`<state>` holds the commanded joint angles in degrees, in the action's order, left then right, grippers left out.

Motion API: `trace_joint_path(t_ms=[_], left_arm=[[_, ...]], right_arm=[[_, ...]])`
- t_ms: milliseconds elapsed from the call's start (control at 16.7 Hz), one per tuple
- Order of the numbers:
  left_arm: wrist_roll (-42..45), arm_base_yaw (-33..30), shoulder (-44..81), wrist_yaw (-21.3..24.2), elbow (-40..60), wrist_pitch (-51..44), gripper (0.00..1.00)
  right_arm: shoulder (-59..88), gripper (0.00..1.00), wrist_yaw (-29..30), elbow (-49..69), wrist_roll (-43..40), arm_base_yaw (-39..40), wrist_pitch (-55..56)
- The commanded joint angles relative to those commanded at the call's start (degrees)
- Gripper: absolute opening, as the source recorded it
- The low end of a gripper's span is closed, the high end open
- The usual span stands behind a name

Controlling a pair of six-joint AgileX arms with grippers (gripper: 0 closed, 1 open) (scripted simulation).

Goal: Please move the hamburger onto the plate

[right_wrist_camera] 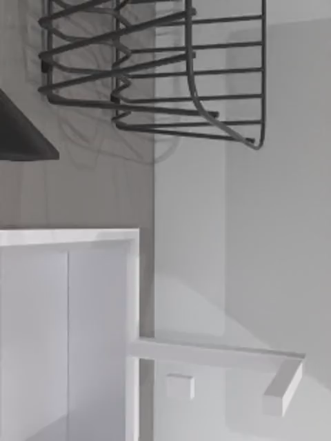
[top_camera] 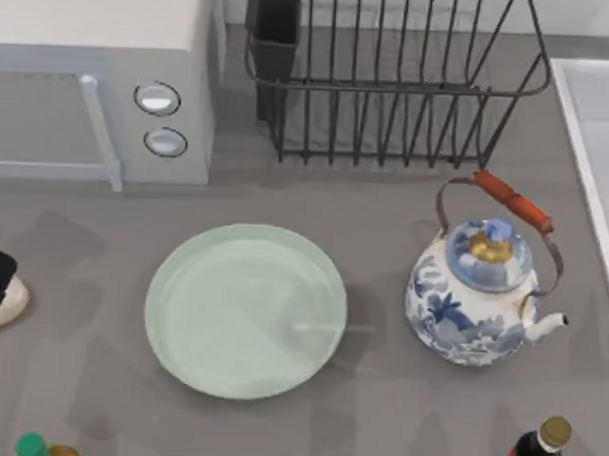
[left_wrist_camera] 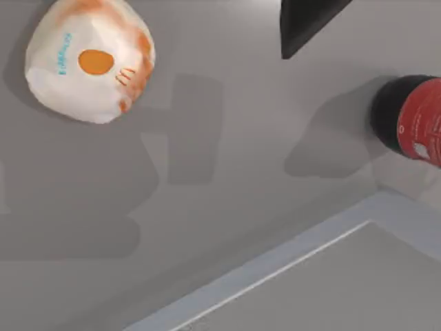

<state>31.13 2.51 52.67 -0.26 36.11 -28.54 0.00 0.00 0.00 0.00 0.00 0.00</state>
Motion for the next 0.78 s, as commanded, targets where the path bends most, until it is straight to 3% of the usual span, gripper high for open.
trace_joint_path(t_ms=[420,780], left_arm=[[20.97,1.18,36.28,0.12,23.01,-19.85,1.0],[29.8,1.71,50.42,0.22,33.41,-27.6,1.0]], right_arm=[[0.0,1.0,0.0,0.0,0.0,0.0,0.0],[0.0,1.0,0.0,0.0,0.0,0.0,0.0]])
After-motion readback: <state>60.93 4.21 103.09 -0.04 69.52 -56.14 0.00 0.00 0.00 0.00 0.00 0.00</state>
